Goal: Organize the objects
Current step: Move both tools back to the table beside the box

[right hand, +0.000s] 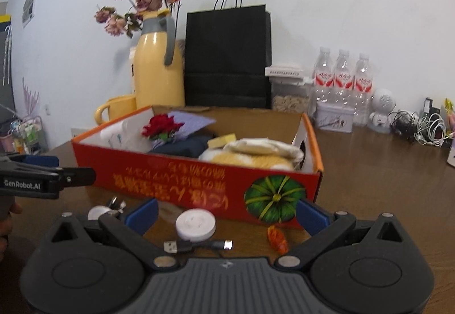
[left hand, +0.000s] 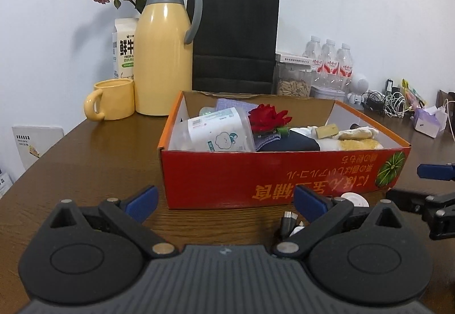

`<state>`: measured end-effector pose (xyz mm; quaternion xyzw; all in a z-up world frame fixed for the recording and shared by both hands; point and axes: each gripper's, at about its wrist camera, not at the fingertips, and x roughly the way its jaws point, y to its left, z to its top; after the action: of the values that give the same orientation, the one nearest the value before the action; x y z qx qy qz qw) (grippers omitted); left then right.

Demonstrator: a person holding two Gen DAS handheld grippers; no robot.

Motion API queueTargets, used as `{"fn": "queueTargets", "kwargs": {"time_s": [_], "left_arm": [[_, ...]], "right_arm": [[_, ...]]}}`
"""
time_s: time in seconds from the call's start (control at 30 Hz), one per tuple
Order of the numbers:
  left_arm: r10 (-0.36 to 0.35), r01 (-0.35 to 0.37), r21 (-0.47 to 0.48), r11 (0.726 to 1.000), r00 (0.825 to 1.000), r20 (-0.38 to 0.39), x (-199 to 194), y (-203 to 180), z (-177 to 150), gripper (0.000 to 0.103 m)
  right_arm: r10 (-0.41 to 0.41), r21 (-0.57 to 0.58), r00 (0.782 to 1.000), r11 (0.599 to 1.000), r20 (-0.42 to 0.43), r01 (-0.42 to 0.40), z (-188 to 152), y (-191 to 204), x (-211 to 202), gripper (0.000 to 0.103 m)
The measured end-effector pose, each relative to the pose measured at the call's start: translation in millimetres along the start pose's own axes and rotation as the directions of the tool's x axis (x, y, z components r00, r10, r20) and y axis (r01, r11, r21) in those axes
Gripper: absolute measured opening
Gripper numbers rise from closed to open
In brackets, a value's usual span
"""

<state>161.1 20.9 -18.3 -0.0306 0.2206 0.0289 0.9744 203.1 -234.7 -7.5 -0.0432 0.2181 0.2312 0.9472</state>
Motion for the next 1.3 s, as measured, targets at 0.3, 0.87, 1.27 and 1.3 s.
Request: {"fn": "queueTargets", "kwargs": {"time_s": [0.3, 0.87, 1.27, 1.3], "left_arm": [[-0.016, 0.016, -0.015, 1.000, 1.000, 0.006, -3.1, 3.0, 1.1, 0.103], [-0.025, 0.025, -0.025, 0.999, 1.000, 0.009, -3.9, 3.8, 1.0, 0.103], [-0.012, 0.012, -0.031, 0.999, 1.000, -0.005, 0.1, 4.4, 0.2, 0.103], [-0.011, 0.011, -0.031, 0.999, 1.000, -0.006, 0.3, 4.3, 0.1, 0.103]], "right_arm": [[0.005, -0.057, 0.994, 0.998, -0.110, -0.011, -8.7, 13.7, 11.2, 0.103], [0.003, 0.000, 0.971, 1.000, -0.239, -0.003, -9.8, 13.9, 39.4, 0.093], [0.010, -0.005, 0.981, 1.000, -0.196, -0.011, -7.5, 13.8, 32.7, 0.048], [0.012, -0.007, 0.981, 1.000, -0.196, -0.013, -7.7, 14.1, 32.5, 0.048]]}}
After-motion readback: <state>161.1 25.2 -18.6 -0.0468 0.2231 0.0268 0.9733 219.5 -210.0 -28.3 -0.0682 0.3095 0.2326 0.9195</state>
